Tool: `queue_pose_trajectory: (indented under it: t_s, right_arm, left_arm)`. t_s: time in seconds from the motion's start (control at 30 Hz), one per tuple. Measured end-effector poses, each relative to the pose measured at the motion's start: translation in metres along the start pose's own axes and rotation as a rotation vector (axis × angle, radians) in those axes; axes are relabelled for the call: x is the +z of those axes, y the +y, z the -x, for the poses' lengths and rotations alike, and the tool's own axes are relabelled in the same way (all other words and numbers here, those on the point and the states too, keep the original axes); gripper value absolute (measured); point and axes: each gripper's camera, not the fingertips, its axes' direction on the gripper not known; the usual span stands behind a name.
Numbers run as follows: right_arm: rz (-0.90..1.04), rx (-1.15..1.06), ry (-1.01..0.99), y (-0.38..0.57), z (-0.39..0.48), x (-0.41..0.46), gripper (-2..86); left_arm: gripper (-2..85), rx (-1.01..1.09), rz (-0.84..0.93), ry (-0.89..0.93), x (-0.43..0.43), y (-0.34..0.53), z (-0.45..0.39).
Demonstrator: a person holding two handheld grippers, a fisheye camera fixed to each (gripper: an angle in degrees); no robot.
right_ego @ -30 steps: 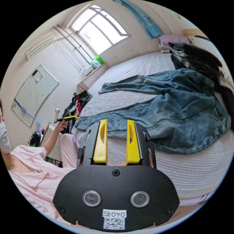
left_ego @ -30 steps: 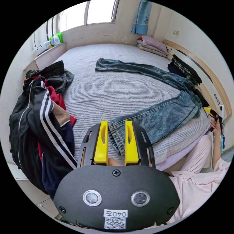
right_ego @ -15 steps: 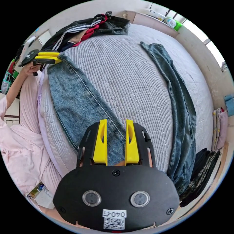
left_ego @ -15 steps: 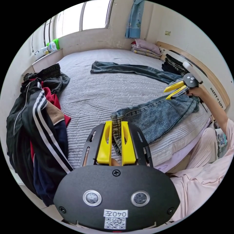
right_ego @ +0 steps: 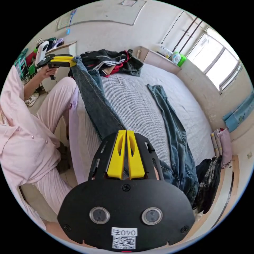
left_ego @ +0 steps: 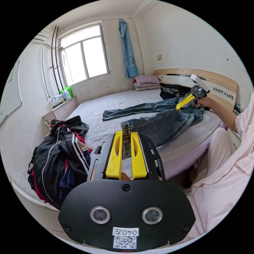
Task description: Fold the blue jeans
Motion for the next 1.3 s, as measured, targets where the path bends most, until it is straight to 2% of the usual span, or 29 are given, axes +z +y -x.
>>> queue_pose_trajectory:
  t_s: [0.17,0.23,0.33,0.53,0.63,0.7,0.73,0.8,0.9,1.03,1.3]
  right_arm:
    - [-0.205,-0.023,0.155,0.022,0.052,-0.095,-1.0]
    - [-0.23,-0.046,0.202,0.015,0.063,-0.109,-1.0]
    - [-0.206,-0.076,0.242,-0.01,0.066,-0.101,-1.0]
    - [0.008,-0.007,0.222,-0.089,0.019,0.016,-0.7]
    - [0.119,0.154,0.168,-0.135,-0.025,0.102,0.2]
    - [0.256,0.27,0.147,-0.152,-0.046,0.156,4.8]
    - [0.349,0.327,0.153,-0.157,-0.055,0.183,8.2]
    - [0.325,0.346,0.143,-0.156,-0.052,0.192,10.9]
    - [0.18,0.36,0.07,-0.133,-0.03,0.172,11.3]
    - [0.074,0.411,-0.033,-0.078,0.009,0.147,10.7]
    - [-0.033,0.63,-0.112,0.018,0.042,0.105,9.6]
  left_arm:
    - [0.0,-0.019,-0.072,0.043,-0.079,-0.018,-0.007]
    - [-0.1,-0.038,-0.076,0.057,-0.094,-0.028,0.003]
    - [-0.1,0.003,-0.029,-0.024,-0.082,-0.046,0.023]
    - [0.1,-0.03,0.22,-0.09,0.076,-0.065,0.112]
    - [0.5,-0.157,0.345,-0.072,0.187,-0.068,0.177]
    - [1.4,-0.348,0.495,-0.003,0.262,-0.052,0.222]
    - [1.6,-0.379,0.5,-0.001,0.27,-0.048,0.229]
    - [2.5,-0.395,0.447,-0.076,0.263,-0.032,0.24]
    - [2.7,-0.314,0.432,-0.109,0.228,-0.004,0.231]
    - [3.4,-0.253,0.49,-0.015,0.201,0.029,0.211]
    - [5.7,-0.4,0.569,0.07,0.229,0.05,0.21]
